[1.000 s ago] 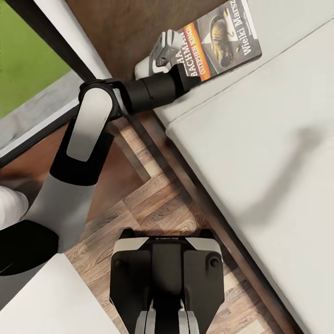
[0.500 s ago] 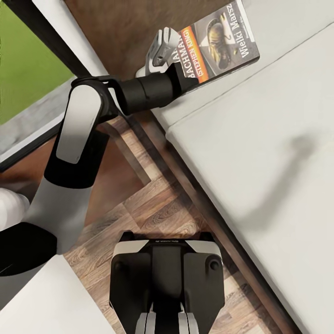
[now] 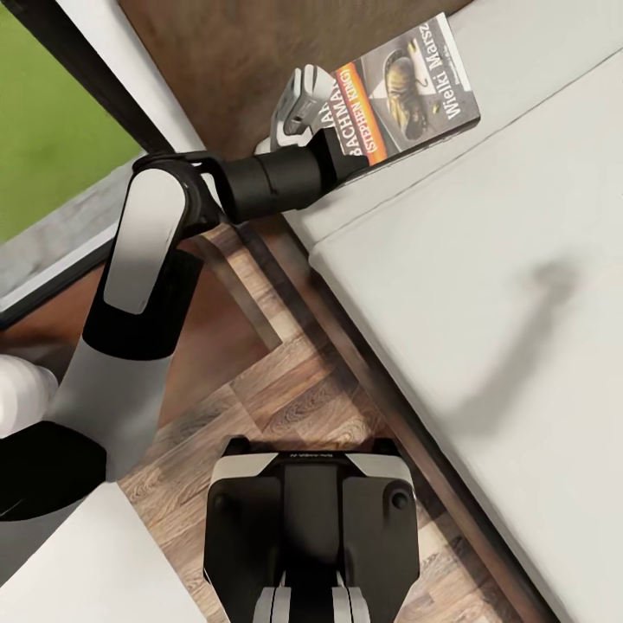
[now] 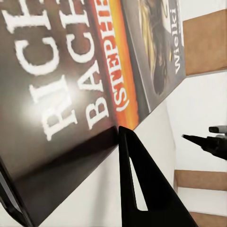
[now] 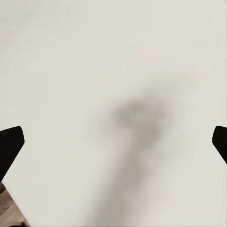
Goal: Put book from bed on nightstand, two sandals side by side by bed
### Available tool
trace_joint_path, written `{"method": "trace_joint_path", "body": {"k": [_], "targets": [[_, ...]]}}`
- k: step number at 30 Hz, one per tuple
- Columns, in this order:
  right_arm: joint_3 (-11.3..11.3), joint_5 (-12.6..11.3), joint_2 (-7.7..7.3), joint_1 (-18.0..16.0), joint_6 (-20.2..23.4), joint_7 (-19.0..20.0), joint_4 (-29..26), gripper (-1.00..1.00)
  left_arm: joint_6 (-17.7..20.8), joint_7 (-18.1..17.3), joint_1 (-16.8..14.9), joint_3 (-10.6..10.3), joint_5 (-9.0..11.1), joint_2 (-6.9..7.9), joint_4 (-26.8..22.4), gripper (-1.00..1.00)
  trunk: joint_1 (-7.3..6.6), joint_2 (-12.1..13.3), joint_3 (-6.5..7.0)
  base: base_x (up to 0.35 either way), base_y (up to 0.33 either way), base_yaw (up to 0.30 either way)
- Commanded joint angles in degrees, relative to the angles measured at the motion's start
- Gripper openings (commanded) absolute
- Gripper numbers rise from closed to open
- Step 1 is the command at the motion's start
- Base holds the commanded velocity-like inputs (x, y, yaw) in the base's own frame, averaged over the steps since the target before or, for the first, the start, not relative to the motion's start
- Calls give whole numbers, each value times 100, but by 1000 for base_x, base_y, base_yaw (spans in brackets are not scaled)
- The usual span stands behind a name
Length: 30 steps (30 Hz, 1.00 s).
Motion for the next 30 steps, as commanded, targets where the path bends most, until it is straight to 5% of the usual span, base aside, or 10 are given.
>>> {"method": "trace_joint_path", "body": {"k": [1, 19, 30], "targets": [[0, 23, 28, -6, 18, 37, -9, 100, 15, 57, 25, 7, 57, 0, -29, -100, 2, -4, 7, 0, 0, 0], [-2, 36, 538, -44, 18, 3, -173, 100, 45, 75, 235, 120, 230, 13, -151, -100, 2, -4, 177, 0, 0, 0], [-8, 37, 704, -59, 18, -4, -267, 100, 53, 197, 459, 109, 341, 12, -286, -100, 2, -4, 281, 0, 0, 0]]}}
